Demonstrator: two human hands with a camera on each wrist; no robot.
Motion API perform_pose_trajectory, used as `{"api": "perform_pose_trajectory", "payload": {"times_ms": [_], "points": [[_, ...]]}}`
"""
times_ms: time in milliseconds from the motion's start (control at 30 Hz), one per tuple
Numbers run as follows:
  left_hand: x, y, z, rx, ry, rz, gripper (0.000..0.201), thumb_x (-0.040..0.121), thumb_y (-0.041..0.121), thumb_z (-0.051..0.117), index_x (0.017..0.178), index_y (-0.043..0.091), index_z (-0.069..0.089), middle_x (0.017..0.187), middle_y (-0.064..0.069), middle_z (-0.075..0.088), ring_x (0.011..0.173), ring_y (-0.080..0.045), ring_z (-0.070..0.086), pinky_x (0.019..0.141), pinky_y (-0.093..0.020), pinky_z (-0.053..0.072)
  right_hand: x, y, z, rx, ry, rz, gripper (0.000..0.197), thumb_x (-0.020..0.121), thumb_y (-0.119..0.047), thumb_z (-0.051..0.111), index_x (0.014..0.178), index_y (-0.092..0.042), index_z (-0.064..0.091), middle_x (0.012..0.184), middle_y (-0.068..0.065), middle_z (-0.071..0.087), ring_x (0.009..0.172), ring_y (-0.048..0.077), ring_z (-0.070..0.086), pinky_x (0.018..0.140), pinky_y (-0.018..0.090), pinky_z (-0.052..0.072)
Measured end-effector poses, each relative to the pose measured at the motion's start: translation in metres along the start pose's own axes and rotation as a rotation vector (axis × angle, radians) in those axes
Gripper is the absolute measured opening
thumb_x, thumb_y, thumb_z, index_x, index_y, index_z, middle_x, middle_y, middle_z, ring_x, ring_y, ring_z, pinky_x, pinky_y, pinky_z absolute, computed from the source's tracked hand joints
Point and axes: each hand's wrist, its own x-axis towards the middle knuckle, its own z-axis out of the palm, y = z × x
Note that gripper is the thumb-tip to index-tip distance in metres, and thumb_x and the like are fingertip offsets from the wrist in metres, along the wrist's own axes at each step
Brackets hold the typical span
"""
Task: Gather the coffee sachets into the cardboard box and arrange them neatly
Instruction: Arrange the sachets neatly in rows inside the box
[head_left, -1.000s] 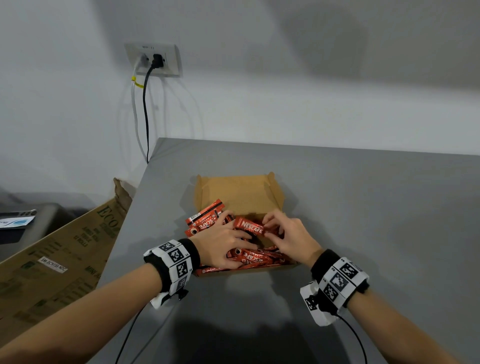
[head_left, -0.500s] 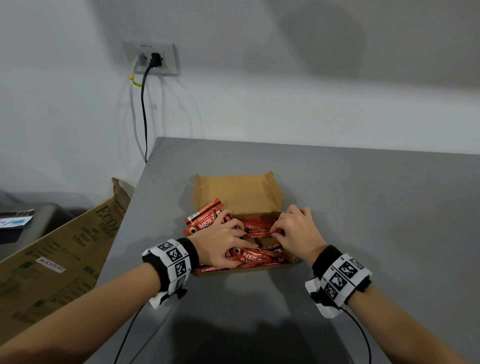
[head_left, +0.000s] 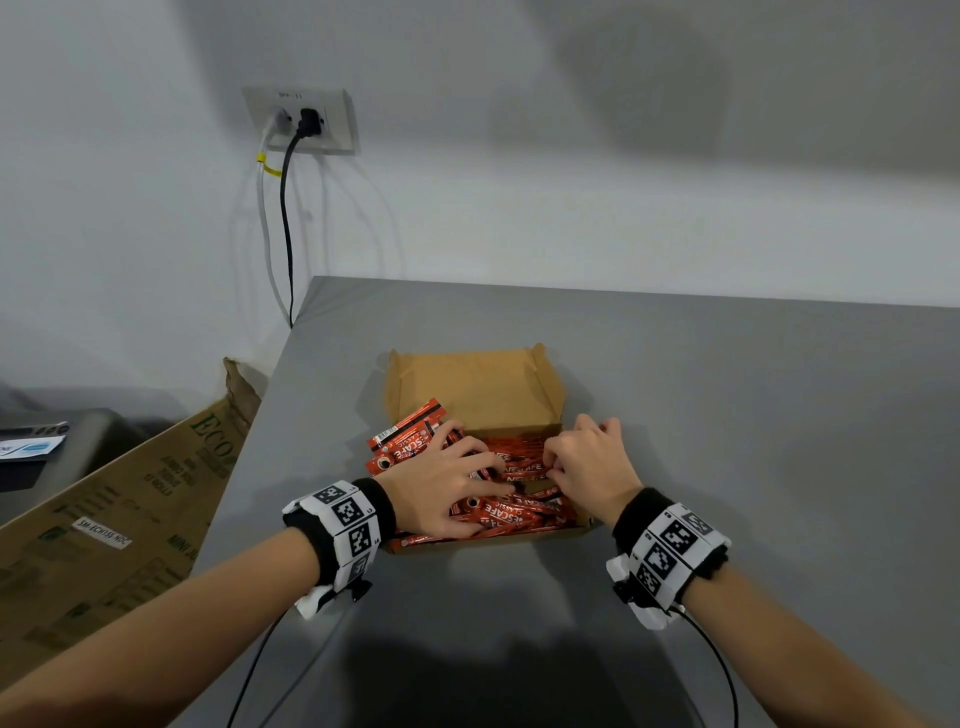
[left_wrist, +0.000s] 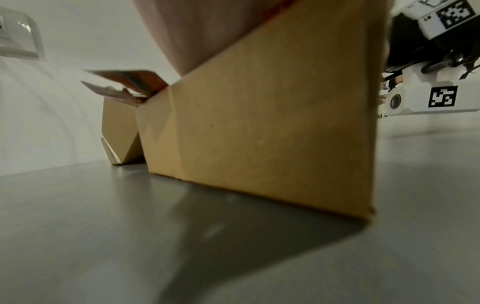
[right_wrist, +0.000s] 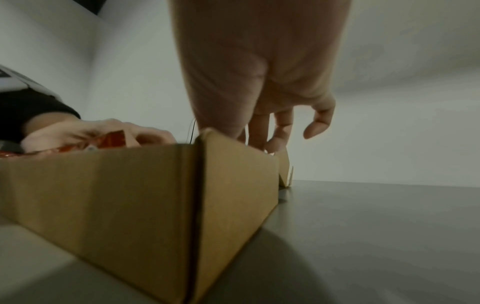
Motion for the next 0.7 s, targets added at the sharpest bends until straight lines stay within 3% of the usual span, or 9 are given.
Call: {"api": "perform_pose_trajectory", "payload": {"times_ms": [133,267,567,700], "points": [[0.0004,0.0007,0.0006,0.052,0.020,0.006,0.055,0.077,0.058,0.043,0.122,0.029,0.059,0.126,0.004,0.052,0.113,-0.016,0.037,0.099,-0.055,0.033,0.0004,-0.0007,-0.0003,-0.008,0.014,-0.009,0.013,0.089,-0.019,0.053,0.095,-0.023,0.064,0.100,-0.008,0.067,0.103,0.018,0.043,0.082,0.036,0.025],[0.0011,0.0006,0.0014,0.051,0.009,0.008,0.057,0.080,0.055,0.042,0.124,0.023,0.058,0.129,0.008,0.051,0.114,-0.015,0.039,0.101,-0.057,0.031,0.0015,-0.0011,0.0003,-0.030,0.024,-0.027,0.015,0.089,-0.018,0.052,0.095,-0.022,0.064,0.100,-0.008,0.067,0.103,0.019,0.043,0.082,0.037,0.025],[0.0012,0.0009,0.0021,0.127,0.037,0.012,0.061,0.078,0.060,0.039,0.119,0.021,0.061,0.122,0.007,0.055,0.107,-0.012,0.038,0.098,-0.054,0.037,-0.0010,0.0079,0.0053,0.043,0.047,-0.015,0.020,0.085,-0.032,0.060,0.102,-0.021,0.061,0.112,-0.004,0.052,0.110,0.019,0.042,0.090,0.037,0.031],[0.0023,0.0013,0.0017,0.166,0.049,0.012,0.062,0.076,0.061,0.037,0.117,0.022,0.062,0.117,0.008,0.057,0.105,-0.011,0.040,0.095,-0.052,0.040,-0.0001,0.0065,0.0058,0.097,0.020,-0.015,0.016,0.088,-0.027,0.059,0.100,-0.018,0.061,0.111,-0.002,0.048,0.110,0.017,0.042,0.090,0.034,0.034]]}}
